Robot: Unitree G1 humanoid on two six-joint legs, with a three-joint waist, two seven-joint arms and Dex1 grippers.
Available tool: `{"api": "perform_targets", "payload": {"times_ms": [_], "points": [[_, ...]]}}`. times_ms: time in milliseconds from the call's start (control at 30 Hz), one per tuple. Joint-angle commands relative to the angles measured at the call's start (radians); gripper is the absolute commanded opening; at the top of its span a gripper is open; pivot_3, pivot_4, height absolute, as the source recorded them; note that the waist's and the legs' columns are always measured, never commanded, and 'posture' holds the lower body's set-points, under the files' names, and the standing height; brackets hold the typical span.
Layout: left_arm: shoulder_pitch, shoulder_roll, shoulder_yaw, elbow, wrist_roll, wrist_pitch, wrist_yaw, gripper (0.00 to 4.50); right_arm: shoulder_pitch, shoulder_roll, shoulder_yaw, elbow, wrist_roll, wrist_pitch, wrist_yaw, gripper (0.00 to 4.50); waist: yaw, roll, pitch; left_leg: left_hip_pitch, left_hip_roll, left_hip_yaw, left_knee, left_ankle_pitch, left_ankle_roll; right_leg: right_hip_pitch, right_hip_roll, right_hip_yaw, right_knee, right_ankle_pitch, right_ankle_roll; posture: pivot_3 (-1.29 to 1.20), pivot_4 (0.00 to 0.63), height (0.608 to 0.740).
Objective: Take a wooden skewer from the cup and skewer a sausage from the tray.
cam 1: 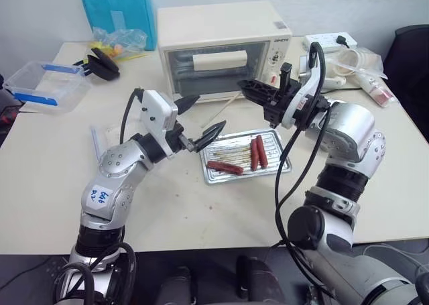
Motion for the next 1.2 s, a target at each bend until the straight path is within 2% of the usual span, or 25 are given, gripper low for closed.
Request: {"api": "perform_targets", "payload": {"times_ms": [33,133,267,733,833,1000,1200], "points": [[-0.022,-0.011,-0.014,0.006,0.008,-0.029,-0.021,4.5,0.006,0.005,0.077,-0.11,0.055,-0.114,-0.021,0.05,-0.001,0.0,0.0,0.0,0.001,-0.002,0.0,0.0,0.0,0.0,0.0,0.0,0.0,0.0,0.0,0.0,0.15,0.74],[-0.031,-0.014,-0.018,0.021,0.01,-0.037,-0.031,4.5,0.02,0.025,0.109,-0.154,0.055,-0.169,-0.022,0.05,0.001,0.0,0.0,0.0,0.001,-0.004,0.0,0.0,0.0,0.0,0.0,0.0,0.0,0.0,0.0,0.0,0.15,0.74],[-0.035,-0.012,-0.012,0.014,0.004,-0.035,-0.037,3.66,0.036,0.043,0.142,-0.191,0.055,-0.215,-0.038,0.0,0.003,0.0,0.0,0.0,0.001,-0.005,0.0,-0.001,0.001,0.0,0.0,0.0,-0.001,0.0,0.0,0.0,0.15,0.74],[-0.034,0.025,0.036,-0.077,-0.066,0.052,-0.043,3.66,0.148,-0.065,0.18,-0.134,0.055,-0.189,0.043,0.0,0.003,0.0,0.0,-0.001,0.001,-0.006,0.0,-0.001,0.002,0.0,0.0,0.0,-0.002,0.0,0.0,0.0,0.15,0.74],[-0.023,0.025,0.03,-0.078,-0.059,0.044,-0.047,3.12,0.143,-0.066,0.179,-0.129,0.055,-0.192,0.059,0.0,0.003,0.0,0.0,-0.001,0.001,-0.006,0.0,-0.001,0.002,0.0,0.0,0.0,-0.002,0.0,0.0,0.0,0.15,0.74],[-0.019,0.024,0.012,-0.071,-0.053,0.052,-0.055,1.63,0.13,-0.062,0.181,-0.131,0.055,-0.201,0.065,0.0,0.004,0.0,0.0,-0.001,0.001,-0.006,0.0,-0.001,0.002,0.0,0.0,0.0,-0.002,0.0,0.0,0.0,0.15,0.74],[-0.011,0.025,-0.005,-0.053,-0.031,0.035,-0.073,1.63,0.114,-0.046,0.184,-0.145,0.055,-0.211,0.064,0.0,0.004,0.0,0.0,-0.001,0.001,-0.006,0.0,-0.001,0.003,0.0,0.0,0.0,-0.003,0.0,0.0,0.0,0.15,0.74]]}}
